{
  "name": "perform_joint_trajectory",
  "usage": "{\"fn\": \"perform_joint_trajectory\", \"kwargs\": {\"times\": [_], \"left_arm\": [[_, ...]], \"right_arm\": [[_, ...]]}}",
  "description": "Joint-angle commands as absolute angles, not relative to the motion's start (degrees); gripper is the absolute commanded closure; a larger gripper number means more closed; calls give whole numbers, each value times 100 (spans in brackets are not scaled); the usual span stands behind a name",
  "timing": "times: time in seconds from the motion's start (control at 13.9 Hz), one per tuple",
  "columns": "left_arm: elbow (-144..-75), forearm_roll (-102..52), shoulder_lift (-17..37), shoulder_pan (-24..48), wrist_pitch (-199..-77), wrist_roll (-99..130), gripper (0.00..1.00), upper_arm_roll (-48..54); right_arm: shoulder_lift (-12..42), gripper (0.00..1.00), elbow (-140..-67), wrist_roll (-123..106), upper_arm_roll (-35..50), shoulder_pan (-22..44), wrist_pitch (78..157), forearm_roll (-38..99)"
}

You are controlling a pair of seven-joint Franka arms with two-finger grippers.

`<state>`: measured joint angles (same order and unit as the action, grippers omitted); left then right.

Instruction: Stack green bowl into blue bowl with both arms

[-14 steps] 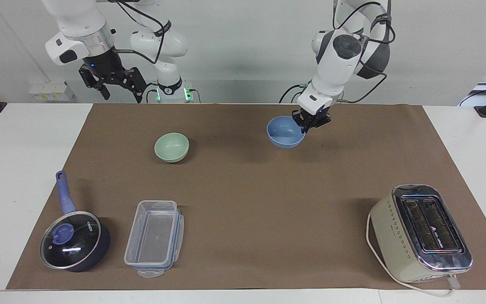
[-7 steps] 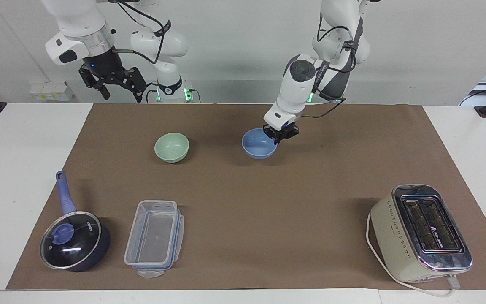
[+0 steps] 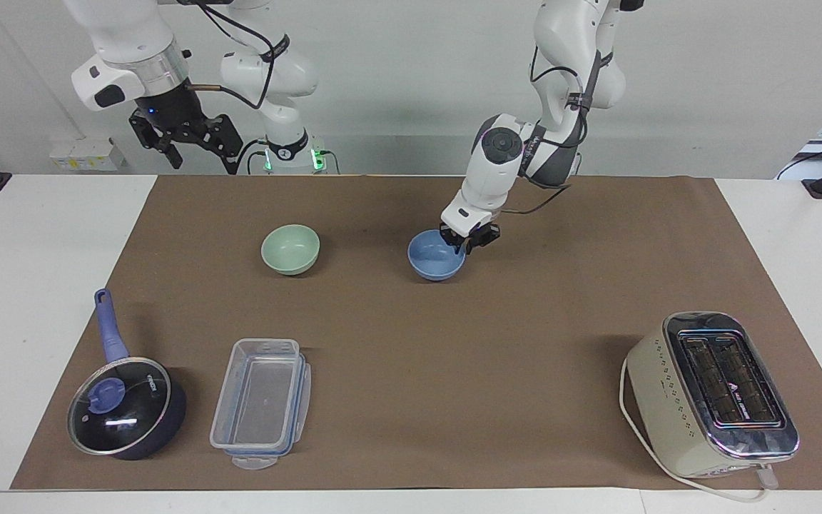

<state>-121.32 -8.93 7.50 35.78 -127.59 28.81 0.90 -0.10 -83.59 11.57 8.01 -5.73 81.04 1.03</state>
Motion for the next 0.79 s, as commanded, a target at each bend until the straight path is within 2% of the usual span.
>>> {"fn": "perform_joint_trajectory", "kwargs": {"times": [0.0,0.14,0.43,0.72], "left_arm": [[-12059,-984,467,3525,-12614,2892,0,-9],[-11770,-984,335,3271,-12332,2822,0,-53],[-10594,-941,351,2603,-11393,2769,0,-53],[-9776,-905,386,1804,-10681,2006,0,-62]], "right_arm": [[-123,0,-8499,1046,826,-668,8165,220],[-123,0,-8499,1046,826,-668,8156,211],[-123,0,-8499,1028,826,-677,8165,211],[-123,0,-8499,1028,826,-677,8165,211]]}}
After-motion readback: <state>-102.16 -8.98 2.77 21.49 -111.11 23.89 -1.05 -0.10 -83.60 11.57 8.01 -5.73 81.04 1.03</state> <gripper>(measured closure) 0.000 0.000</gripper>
